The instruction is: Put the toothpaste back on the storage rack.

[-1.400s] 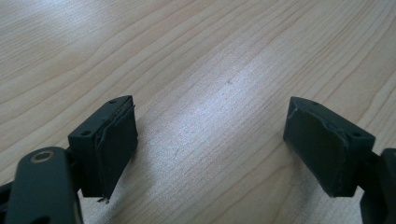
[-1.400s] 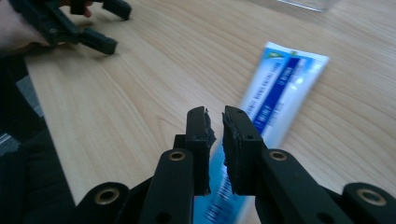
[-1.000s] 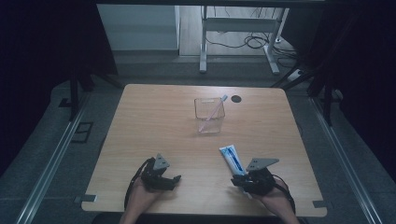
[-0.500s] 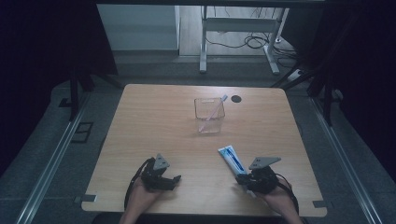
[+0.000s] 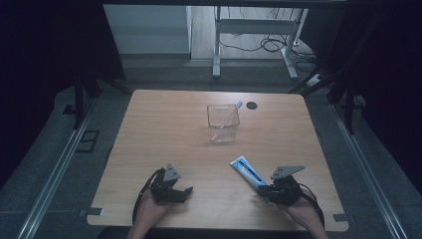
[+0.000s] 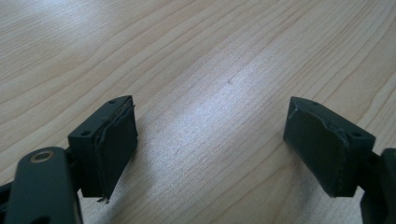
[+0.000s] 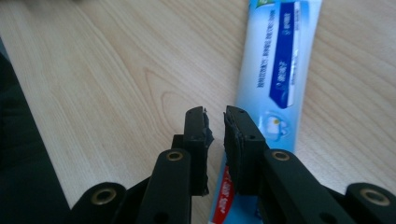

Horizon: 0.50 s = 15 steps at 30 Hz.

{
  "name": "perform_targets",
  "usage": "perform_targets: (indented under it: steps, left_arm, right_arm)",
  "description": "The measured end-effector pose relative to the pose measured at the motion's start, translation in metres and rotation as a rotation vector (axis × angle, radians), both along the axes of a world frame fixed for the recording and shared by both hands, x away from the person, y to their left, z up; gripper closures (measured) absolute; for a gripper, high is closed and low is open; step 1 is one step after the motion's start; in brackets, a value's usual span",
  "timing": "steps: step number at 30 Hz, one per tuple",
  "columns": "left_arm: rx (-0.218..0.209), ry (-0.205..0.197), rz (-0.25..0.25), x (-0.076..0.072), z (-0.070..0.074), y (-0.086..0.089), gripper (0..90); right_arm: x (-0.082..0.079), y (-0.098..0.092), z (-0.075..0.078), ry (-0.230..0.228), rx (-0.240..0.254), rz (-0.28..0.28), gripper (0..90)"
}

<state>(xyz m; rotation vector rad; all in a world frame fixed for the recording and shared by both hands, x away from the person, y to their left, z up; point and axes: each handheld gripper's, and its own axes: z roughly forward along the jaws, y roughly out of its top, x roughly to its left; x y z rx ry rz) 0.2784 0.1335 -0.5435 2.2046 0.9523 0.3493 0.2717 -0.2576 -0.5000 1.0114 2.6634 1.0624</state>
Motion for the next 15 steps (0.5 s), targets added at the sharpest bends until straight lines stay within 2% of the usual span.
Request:
perform_targets:
  steps: [5, 9, 11, 15]
  left_arm:
    - [0.000, 0.000, 0.000, 0.0000, 0.0000, 0.0000, 17.6]
    - [0.000, 0.000, 0.000, 0.0000, 0.0000, 0.0000, 17.6]
    - [0.000, 0.000, 0.000, 0.0000, 0.0000, 0.0000, 17.6]
    - [0.000, 0.000, 0.000, 0.0000, 0.0000, 0.0000, 17.6]
  right_arm:
    - [0.0005, -0.0009, -0.0027, 0.009, -0.032, -0.001, 78.7]
    - [0.0019, -0.0055, -0.0054, 0.014, -0.063, -0.018, 75.0]
    - [0.0017, -0.0072, -0.0052, 0.031, -0.051, -0.019, 73.0]
    - [0.0023, -0.0091, 0.0005, 0.022, -0.040, -0.015, 68.3]
